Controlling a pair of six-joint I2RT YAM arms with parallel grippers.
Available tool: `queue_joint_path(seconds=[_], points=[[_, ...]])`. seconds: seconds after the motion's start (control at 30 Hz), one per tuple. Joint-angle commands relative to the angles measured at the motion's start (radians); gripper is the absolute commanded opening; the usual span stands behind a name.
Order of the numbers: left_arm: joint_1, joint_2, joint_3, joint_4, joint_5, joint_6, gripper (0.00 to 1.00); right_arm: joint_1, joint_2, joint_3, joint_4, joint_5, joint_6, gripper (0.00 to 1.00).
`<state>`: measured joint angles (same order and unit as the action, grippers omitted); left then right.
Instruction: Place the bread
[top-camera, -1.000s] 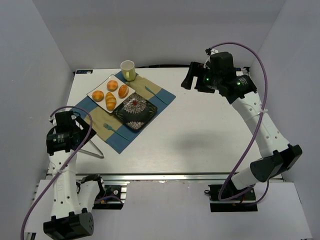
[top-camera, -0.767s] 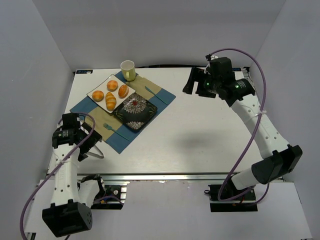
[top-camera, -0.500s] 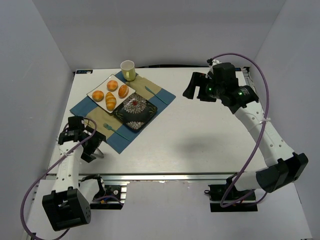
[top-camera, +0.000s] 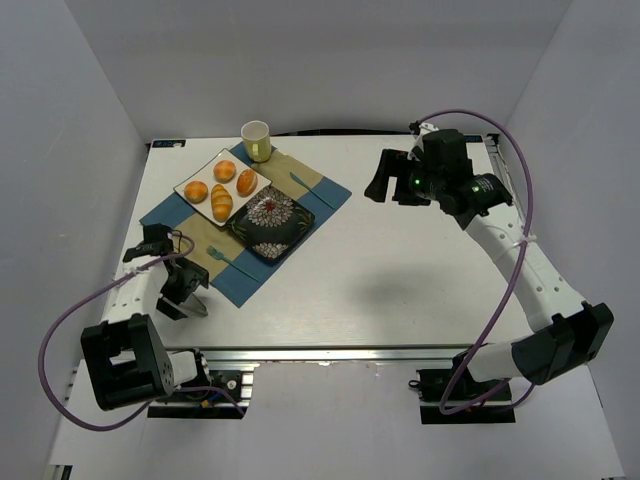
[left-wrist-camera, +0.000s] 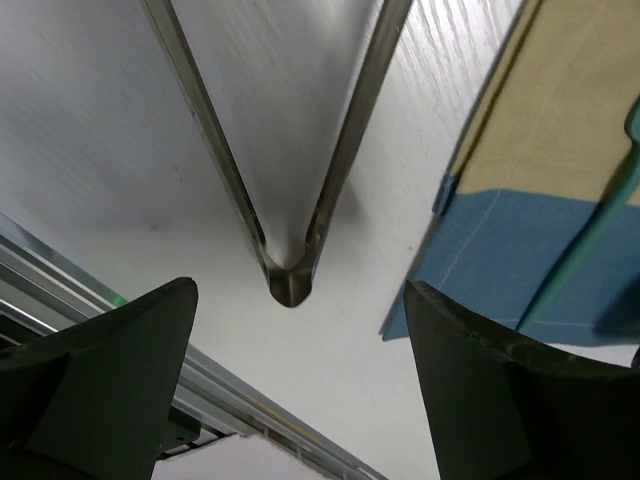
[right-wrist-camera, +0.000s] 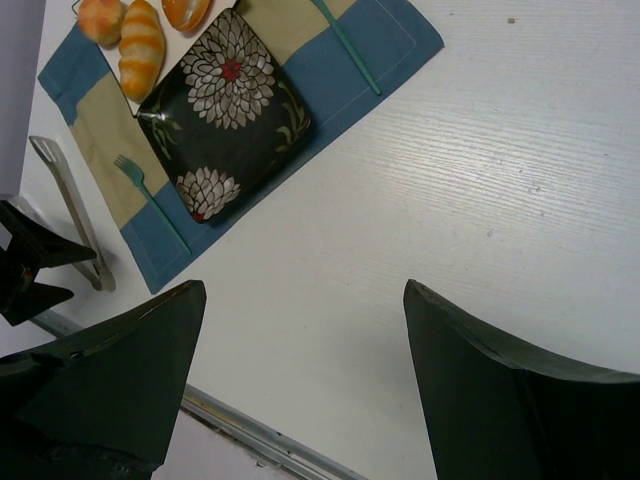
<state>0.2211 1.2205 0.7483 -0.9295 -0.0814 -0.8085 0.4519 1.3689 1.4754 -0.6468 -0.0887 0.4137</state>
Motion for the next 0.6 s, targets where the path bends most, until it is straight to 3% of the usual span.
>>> queue_joint_path(seconds=[0.0, 0.57], points=[[0.032, 0.025, 0.020, 0.047, -0.029, 0.051, 0.96, -0.005, 0.013, 0.036, 0.042, 0.001, -0.029, 0.86], [0.101, 0.198, 0.022, 0.265, -0.046, 0.189, 0.98, -0.051, 0.087, 0.080, 0.047, -0.042, -0.012, 0.86]])
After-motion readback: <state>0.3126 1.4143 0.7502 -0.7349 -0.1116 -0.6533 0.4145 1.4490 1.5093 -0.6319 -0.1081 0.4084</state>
